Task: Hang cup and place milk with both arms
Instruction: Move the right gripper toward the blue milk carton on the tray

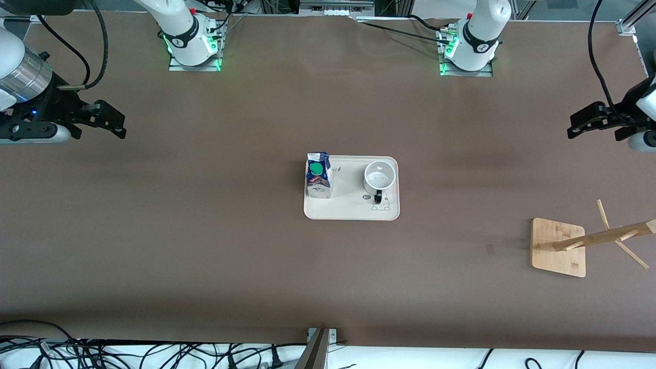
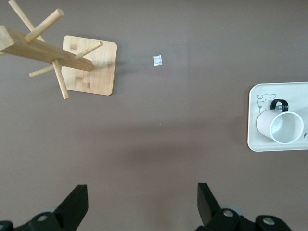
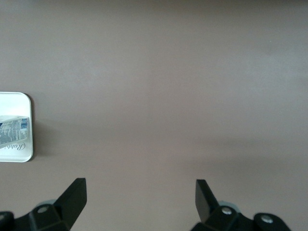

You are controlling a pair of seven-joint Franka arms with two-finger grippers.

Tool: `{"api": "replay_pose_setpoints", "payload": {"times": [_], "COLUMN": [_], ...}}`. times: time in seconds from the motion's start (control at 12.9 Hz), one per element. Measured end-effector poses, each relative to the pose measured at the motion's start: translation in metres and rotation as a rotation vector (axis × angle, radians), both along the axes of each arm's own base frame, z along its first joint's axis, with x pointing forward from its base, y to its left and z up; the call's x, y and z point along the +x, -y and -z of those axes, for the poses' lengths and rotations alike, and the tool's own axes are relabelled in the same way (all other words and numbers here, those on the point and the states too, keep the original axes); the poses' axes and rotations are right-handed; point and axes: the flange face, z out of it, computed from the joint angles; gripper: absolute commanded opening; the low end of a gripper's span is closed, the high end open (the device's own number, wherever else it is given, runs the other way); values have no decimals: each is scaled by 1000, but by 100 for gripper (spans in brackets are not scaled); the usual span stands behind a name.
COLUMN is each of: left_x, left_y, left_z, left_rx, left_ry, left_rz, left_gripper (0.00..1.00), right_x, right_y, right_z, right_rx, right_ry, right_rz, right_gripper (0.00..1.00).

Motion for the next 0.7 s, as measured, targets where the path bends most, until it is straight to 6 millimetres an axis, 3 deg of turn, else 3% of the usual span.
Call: {"api": "replay_pose_setpoints", "payload": {"times": [0.39, 0.7], "left_x": [-2, -2], "left_y": [-28, -24], "left_z": [4, 5], "left_rx": [-6, -7], "left_ry": [-9, -10], "left_rz": [-49, -42], "left_gripper": [100, 100], "right_x": [0, 2], "right_y": [0, -4], "right_z": [0, -4], "right_rx": [0, 38], "right_ry": [1, 25], "right_rz": [0, -2], "right_gripper": [100, 100]}}
